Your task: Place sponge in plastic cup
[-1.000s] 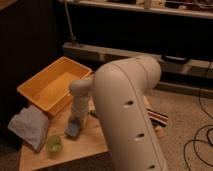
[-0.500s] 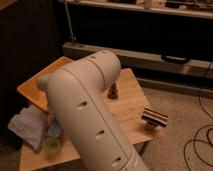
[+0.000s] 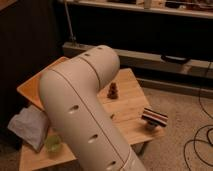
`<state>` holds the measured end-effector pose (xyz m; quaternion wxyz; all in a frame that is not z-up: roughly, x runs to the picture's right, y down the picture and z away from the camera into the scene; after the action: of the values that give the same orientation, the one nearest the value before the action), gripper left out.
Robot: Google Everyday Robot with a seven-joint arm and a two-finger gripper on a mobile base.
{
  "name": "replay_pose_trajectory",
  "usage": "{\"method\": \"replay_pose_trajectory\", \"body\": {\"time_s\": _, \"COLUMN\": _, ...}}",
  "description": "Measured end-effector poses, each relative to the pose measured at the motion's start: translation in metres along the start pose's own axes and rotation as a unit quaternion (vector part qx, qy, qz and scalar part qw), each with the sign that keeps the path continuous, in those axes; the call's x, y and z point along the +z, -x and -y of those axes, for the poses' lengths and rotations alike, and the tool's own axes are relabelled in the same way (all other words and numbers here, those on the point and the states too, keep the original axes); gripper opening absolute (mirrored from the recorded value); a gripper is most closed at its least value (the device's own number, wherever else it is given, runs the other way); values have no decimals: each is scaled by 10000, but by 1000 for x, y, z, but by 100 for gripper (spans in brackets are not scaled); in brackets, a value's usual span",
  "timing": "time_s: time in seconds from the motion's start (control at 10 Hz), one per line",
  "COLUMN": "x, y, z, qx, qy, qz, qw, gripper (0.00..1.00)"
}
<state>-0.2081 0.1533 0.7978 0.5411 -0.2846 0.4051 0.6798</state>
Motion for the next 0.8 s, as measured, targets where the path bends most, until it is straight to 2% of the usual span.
{"method": "replay_pose_trajectory", "body": {"time_s": 0.2, "x": -9, "y": 26, "z": 32, "qx": 265, "qy": 251, "qz": 20, "qw": 9993, "gripper": 0}}
{"method": "replay_pose_trajectory", "body": {"time_s": 0.4, "x": -16, "y": 36, "z": 40, "qx": 294, "qy": 365, "qz": -14, "qw": 9989, "gripper": 0}}
{"method": "replay_pose_trajectory", "body": {"time_s": 0.6, "x": -14, "y": 32, "z": 32, "qx": 235, "qy": 351, "qz": -123, "qw": 9990, "gripper": 0}}
{"method": "replay_pose_trajectory", "body": {"time_s": 0.8, "x": -4, "y": 8, "z": 17, "qx": 112, "qy": 312, "qz": -287, "qw": 9990, "gripper": 0}}
